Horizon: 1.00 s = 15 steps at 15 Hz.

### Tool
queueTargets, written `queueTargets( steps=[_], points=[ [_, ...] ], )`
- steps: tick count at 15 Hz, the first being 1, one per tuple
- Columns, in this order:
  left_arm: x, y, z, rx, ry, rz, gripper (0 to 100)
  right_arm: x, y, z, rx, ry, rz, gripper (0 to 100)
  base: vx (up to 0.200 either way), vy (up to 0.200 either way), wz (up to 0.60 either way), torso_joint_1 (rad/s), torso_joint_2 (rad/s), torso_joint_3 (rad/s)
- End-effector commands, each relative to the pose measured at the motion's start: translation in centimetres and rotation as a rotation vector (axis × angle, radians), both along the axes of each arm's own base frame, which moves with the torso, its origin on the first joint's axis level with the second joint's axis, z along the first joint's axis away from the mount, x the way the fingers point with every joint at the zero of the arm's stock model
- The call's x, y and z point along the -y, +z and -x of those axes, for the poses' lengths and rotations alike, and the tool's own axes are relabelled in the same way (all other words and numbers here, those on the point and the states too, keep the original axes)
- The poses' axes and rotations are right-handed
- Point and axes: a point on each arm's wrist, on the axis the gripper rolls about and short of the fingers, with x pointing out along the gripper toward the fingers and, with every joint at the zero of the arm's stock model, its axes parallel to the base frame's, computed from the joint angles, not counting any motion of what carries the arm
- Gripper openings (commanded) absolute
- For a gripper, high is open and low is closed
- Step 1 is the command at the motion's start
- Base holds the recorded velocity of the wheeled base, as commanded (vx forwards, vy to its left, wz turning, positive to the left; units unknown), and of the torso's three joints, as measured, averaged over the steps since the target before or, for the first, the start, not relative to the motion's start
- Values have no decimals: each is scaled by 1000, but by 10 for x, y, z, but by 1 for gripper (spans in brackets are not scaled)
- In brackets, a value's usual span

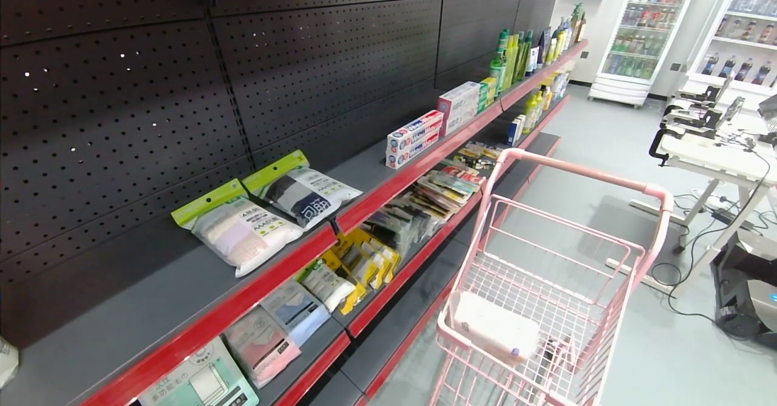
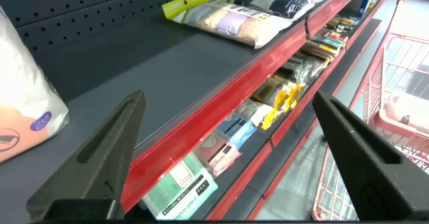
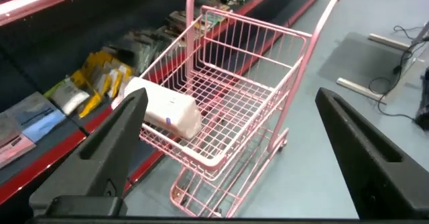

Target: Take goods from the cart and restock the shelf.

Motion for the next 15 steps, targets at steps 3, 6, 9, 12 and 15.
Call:
queueTargets(
  steps=[3, 6, 9, 12, 15],
  points=[
    [0, 0, 0, -1, 0, 2, 100, 4, 140, -66, -104, 2, -168, 100, 0, 0, 0, 0, 0, 0],
    [0, 0, 0, -1, 0, 1, 100, 10, 113, -144, -441, 39, -113, 100, 0, 0, 0, 0, 0, 0],
    [0, 0, 0, -1, 0, 2, 100, 15, 73, -198, -638, 153, -4, 100, 0, 0, 0, 0, 0, 0],
    [0, 0, 0, -1, 0, 2, 100, 21, 19, -266, -655, 268, 152, 100, 0, 0, 0, 0, 0, 0],
    [0, 0, 0, -1, 0, 2, 100, 33, -28, -295, -635, 449, 310, 100, 0, 0, 0, 0, 0, 0]
  ],
)
